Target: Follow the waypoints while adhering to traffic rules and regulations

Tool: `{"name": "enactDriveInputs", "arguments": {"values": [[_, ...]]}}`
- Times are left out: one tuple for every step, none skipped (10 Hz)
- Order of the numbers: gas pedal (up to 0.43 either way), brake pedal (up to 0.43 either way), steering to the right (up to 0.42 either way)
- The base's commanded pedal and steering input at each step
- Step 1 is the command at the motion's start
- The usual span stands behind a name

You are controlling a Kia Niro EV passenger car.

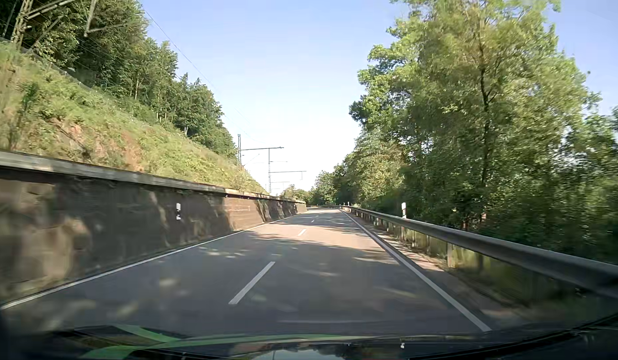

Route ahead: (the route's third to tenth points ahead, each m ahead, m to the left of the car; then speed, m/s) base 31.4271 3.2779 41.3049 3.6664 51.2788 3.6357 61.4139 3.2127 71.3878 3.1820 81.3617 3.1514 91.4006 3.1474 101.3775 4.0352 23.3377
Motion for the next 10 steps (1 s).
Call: {"name": "enactDriveInputs", "arguments": {"values": [[0.248,0.000,0.000],[0.240,0.000,-0.001],[0.220,0.000,-0.002],[0.220,0.000,-0.003],[0.220,0.000,-0.003],[0.220,0.000,-0.003],[0.197,0.000,-0.003],[0.189,0.000,-0.003],[0.189,0.000,-0.002],[0.189,0.000,-0.003]]}}
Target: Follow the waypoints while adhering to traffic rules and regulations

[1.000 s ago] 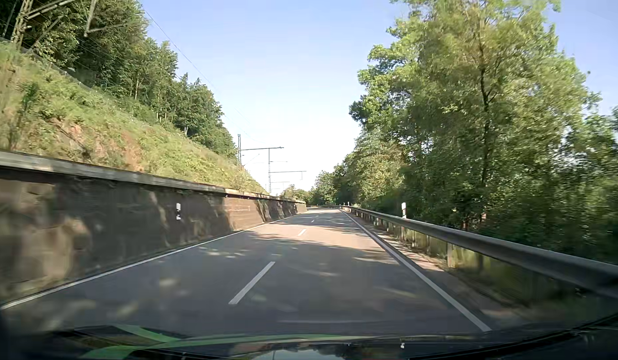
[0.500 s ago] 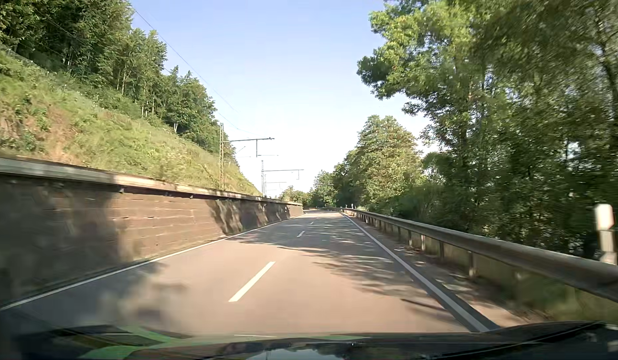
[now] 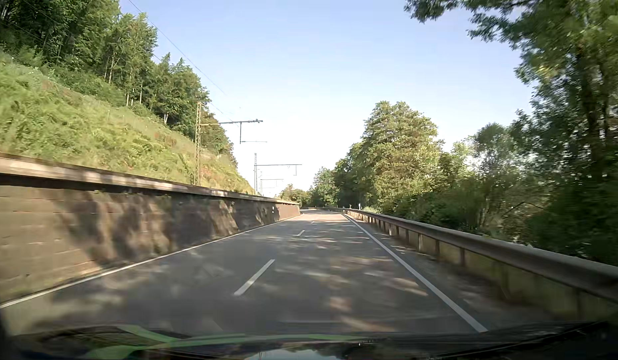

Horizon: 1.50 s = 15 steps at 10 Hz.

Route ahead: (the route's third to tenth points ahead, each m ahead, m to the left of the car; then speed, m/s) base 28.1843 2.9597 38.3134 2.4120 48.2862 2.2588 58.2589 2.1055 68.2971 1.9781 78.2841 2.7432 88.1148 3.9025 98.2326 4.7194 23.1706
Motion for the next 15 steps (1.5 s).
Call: {"name": "enactDriveInputs", "arguments": {"values": [[0.197,0.000,-0.003],[0.197,0.000,-0.002],[0.209,0.000,-0.002],[0.209,0.000,-0.003],[0.209,0.000,-0.002],[0.220,0.000,-0.002],[0.228,0.000,-0.002],[0.228,0.000,-0.002],[0.240,0.000,-0.002],[0.240,0.000,-0.002],[0.220,0.000,-0.002],[0.209,0.000,-0.002],[0.209,0.000,-0.002],[0.209,0.000,-0.002],[0.209,0.000,-0.002]]}}
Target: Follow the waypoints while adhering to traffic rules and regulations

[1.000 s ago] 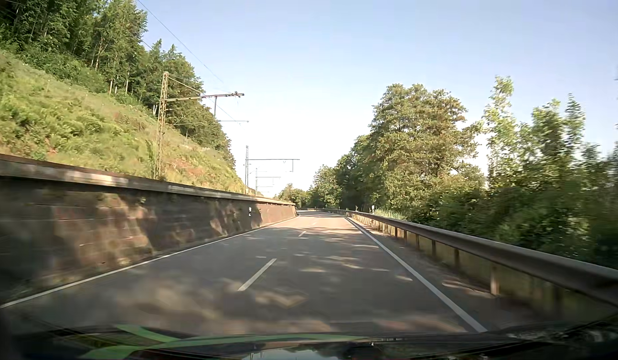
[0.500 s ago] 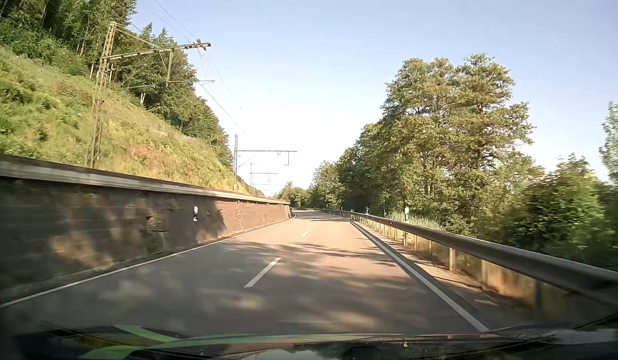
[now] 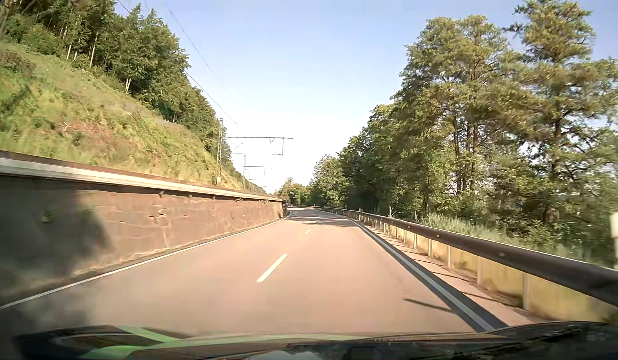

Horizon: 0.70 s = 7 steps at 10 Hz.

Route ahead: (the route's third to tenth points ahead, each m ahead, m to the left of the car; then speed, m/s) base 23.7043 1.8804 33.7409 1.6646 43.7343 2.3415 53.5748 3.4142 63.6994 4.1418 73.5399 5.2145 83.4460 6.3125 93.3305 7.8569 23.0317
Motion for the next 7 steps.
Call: {"name": "enactDriveInputs", "arguments": {"values": [[0.220,0.000,-0.002],[0.220,0.000,-0.002],[0.220,0.000,-0.002],[0.228,0.000,-0.002],[0.228,0.000,-0.002],[0.220,0.000,-0.003],[0.209,0.000,-0.004]]}}
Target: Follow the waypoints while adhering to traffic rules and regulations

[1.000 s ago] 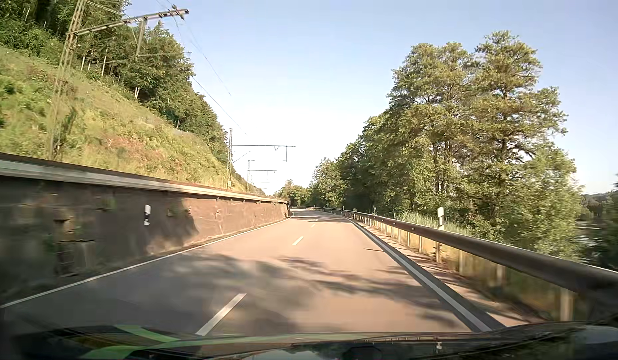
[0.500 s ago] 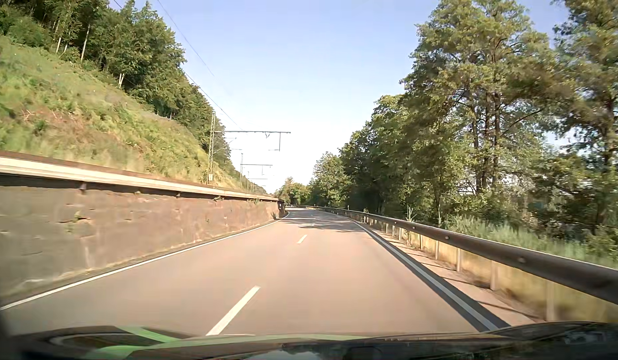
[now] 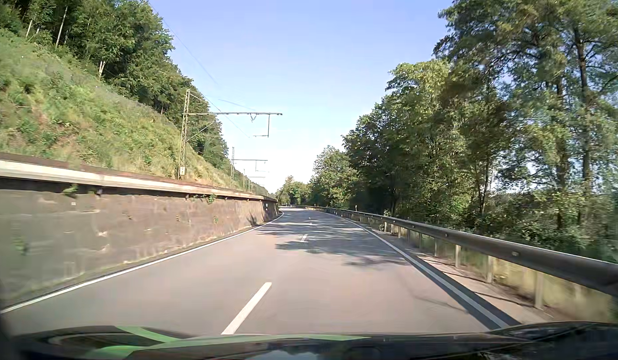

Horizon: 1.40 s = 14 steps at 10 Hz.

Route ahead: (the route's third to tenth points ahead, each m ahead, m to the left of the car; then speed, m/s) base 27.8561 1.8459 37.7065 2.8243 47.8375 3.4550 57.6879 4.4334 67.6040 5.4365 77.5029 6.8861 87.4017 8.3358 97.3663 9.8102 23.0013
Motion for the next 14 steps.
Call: {"name": "enactDriveInputs", "arguments": {"values": [[0.209,0.000,-0.005],[0.220,0.000,-0.005],[0.228,0.000,-0.005],[0.240,0.000,-0.005],[0.260,0.000,-0.007],[0.260,0.000,-0.010],[0.260,0.000,-0.013],[0.260,0.000,-0.013],[0.260,0.000,-0.013],[0.260,0.000,-0.013],[0.248,0.000,-0.013],[0.228,0.000,-0.013],[0.228,0.000,-0.013],[0.228,0.000,-0.013]]}}
